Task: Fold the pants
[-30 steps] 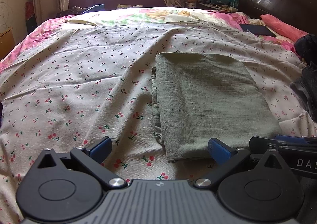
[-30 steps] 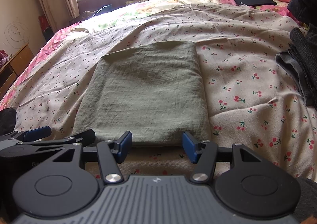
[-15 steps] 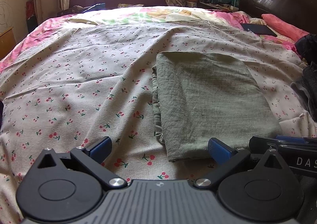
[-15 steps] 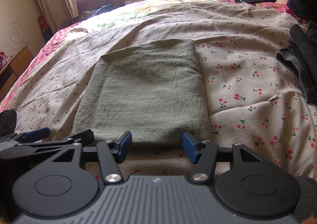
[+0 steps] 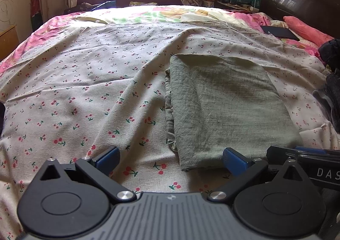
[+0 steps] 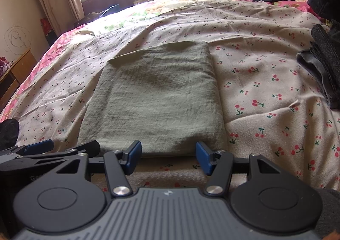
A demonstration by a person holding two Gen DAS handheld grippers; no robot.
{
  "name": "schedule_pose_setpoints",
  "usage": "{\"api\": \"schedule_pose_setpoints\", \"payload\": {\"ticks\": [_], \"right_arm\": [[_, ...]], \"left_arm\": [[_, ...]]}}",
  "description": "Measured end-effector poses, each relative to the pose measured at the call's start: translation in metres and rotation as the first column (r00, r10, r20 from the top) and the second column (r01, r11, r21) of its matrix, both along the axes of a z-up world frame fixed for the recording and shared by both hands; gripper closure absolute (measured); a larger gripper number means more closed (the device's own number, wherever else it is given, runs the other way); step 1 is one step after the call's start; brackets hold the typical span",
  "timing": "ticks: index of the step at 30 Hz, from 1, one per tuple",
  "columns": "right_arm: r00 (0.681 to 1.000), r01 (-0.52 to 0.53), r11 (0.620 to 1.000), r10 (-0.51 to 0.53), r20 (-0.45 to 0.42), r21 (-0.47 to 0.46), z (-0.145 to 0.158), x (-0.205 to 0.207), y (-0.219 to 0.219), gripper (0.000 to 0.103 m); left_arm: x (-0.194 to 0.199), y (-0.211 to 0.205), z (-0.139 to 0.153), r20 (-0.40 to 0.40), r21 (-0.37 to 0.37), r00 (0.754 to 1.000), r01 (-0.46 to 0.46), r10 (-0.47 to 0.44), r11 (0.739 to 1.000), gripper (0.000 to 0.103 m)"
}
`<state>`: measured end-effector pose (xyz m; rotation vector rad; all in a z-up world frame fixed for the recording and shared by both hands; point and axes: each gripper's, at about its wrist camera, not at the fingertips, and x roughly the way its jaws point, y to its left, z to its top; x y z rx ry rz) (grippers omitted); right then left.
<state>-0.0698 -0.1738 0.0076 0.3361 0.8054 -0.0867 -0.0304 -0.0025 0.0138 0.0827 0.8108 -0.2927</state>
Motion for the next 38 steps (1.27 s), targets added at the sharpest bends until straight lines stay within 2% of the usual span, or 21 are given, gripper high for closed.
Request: {"api": "schedule_pose_setpoints", "payload": {"ticks": [38], "right_arm": [[1.000,0.001,1.000,-0.001,-0.001,0.000,-0.0006,0.0002,0.0002,0.045]], "left_arm": [[-0.0022,-0.0005,-0.0005,-0.008,0.007,1.000,-0.024,0.024,1.000,0.000]]}}
